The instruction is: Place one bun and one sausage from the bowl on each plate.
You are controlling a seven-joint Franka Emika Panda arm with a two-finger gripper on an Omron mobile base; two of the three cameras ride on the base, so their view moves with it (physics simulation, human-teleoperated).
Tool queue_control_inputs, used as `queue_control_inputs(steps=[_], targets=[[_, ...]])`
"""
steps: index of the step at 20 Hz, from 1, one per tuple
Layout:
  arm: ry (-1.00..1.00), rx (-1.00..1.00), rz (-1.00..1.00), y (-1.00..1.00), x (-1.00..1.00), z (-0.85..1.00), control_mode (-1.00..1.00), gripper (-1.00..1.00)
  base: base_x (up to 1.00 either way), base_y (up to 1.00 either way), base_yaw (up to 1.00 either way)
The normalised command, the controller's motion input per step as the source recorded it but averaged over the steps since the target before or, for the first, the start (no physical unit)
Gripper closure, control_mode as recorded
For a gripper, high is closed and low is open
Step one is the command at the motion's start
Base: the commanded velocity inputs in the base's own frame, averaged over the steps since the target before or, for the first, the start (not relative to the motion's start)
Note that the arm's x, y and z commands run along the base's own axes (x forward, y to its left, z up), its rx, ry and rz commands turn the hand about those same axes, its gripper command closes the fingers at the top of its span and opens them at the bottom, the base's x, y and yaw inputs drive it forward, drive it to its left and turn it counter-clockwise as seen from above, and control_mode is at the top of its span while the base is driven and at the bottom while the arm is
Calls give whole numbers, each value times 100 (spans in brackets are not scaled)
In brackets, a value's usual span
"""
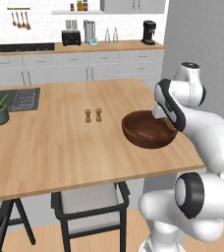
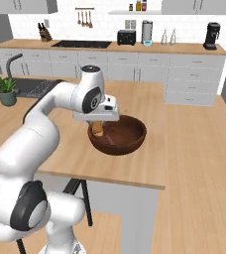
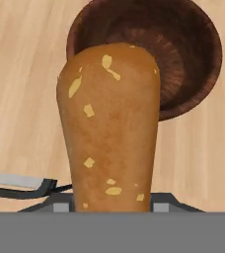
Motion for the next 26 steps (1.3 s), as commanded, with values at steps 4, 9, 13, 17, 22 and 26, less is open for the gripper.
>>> queue_control_inputs(steps=[4, 9, 13, 17, 22, 26], targets=[[14, 0, -11, -13, -100, 9, -100, 100, 0, 0, 0], [9, 0, -10, -11, -100, 7, -100, 100, 0, 0, 0], [0, 0, -10, -7, -100, 0, -100, 100, 0, 0, 0], [3, 0, -7, 14, -79, 0, -100, 100, 0, 0, 0], [0, 0, 0, 0, 0, 0, 100, 100, -44, 88, -2], [0, 0, 0, 0, 0, 0, 100, 100, -32, 100, 0]])
